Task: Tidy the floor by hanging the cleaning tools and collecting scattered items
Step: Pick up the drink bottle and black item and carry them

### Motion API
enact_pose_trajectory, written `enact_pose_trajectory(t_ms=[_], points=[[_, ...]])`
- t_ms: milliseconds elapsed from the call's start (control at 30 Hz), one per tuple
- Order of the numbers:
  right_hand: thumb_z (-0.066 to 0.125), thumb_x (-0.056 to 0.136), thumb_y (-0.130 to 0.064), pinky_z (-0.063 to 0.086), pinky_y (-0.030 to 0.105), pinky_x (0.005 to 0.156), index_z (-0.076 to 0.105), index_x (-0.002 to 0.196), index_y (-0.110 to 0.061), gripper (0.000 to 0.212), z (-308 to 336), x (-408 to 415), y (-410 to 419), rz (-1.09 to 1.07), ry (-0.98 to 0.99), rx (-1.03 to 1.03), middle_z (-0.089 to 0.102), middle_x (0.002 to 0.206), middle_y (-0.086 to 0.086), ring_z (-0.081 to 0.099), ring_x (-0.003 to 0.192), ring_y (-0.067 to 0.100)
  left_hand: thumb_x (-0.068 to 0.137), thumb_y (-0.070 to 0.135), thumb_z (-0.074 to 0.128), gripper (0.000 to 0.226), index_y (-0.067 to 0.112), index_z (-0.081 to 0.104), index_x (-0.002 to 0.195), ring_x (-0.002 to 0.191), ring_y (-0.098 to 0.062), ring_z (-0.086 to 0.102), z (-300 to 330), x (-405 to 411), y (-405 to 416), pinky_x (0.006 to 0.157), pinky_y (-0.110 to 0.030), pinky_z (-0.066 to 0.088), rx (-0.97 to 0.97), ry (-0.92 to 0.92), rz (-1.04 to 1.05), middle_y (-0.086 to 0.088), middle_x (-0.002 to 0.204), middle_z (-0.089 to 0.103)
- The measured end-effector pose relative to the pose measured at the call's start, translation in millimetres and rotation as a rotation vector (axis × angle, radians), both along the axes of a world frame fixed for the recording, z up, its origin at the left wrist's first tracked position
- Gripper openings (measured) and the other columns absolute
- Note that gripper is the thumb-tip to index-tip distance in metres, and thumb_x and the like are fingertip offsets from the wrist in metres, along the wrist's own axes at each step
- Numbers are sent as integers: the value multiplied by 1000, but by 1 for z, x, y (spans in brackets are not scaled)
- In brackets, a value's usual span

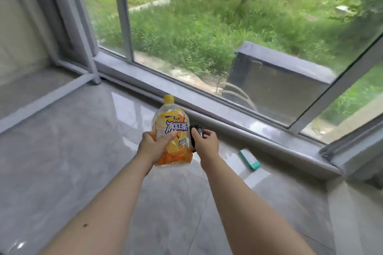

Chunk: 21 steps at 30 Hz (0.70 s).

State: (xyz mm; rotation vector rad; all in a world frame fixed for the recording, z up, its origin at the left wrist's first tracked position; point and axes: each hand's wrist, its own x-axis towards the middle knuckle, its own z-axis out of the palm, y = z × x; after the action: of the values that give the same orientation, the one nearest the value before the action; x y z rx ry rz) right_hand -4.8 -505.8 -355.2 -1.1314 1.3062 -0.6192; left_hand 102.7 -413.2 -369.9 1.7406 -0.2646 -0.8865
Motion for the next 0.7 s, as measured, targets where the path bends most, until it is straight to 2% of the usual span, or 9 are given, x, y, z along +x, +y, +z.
enact_pose_trajectory(t_ms=[67, 167, 233, 333, 367, 433, 500, 567, 700], points=[[65, 85, -28, 54, 36, 80, 45, 104, -16, 29, 8, 48, 34, 66, 4, -7, 54, 108, 5, 60, 93, 22, 68, 51, 77, 72, 14, 44, 121, 100, -21, 62, 9, 37, 45, 63, -24, 47, 3, -16, 78, -4, 118, 59], [67, 84, -29, 55, 38, 87, 48, 111, -13, 37, 20, 121, 94, 183, 6, -18, 55, 110, 7, 62, 99, 24, 68, 54, 75, 71, 15, 44, 119, 101, -22, 62, 20, 92, 118, 68, -25, 47, 11, -17, 192, -4, 116, 60], [67, 84, -29, 54, 36, 85, 49, 117, -11, 42, 27, 166, 136, 266, 7, -26, 54, 107, 5, 61, 97, 23, 68, 55, 75, 72, 13, 47, 120, 100, -21, 63, 26, 125, 168, 69, -27, 49, 17, -26, 286, -5, 116, 62], [67, 83, -29, 55, 37, 85, 49, 112, -11, 38, 33, 217, 188, 378, 18, -58, 54, 103, 5, 61, 94, 24, 69, 54, 75, 72, 11, 49, 120, 103, -23, 64, 34, 161, 225, 81, -31, 53, 23, -30, 398, -7, 115, 63], [67, 83, -28, 55, 40, 87, 48, 109, -12, 36, 35, 239, 210, 433, 26, -68, 55, 102, 6, 61, 94, 25, 70, 53, 75, 71, 10, 49, 120, 102, -23, 63, 36, 176, 249, 79, -29, 52, 25, -30, 448, -7, 115, 63], [68, 83, -26, 56, 44, 87, 49, 112, -10, 38, 38, 268, 239, 488, 37, -73, 55, 99, 5, 60, 90, 25, 72, 53, 73, 69, 10, 47, 120, 96, -20, 61, 40, 193, 278, 64, -23, 47, 28, -27, 514, -5, 112, 61], [68, 82, -26, 57, 42, 81, 50, 117, -9, 43, 40, 299, 268, 547, 42, -72, 55, 98, 6, 59, 84, 23, 73, 52, 72, 67, 12, 43, 118, 92, -19, 56, 44, 214, 308, 56, -20, 39, 31, -21, 580, -3, 110, 56], [68, 82, -27, 57, 37, 74, 50, 117, -9, 43, 42, 336, 300, 622, 40, -79, 57, 96, 6, 59, 81, 23, 73, 54, 71, 67, 15, 39, 117, 93, -19, 53, 47, 239, 341, 57, -21, 38, 39, -7, 651, -1, 108, 52], [67, 81, -28, 56, 46, 85, 49, 109, -11, 37, 45, 407, 351, 752, 23, -86, 52, 78, -3, 62, 88, 26, 69, 58, 72, 67, 18, 41, 112, 96, -19, 53, 51, 293, 393, 65, -25, 40, 49, 8, 786, -3, 113, 54]])
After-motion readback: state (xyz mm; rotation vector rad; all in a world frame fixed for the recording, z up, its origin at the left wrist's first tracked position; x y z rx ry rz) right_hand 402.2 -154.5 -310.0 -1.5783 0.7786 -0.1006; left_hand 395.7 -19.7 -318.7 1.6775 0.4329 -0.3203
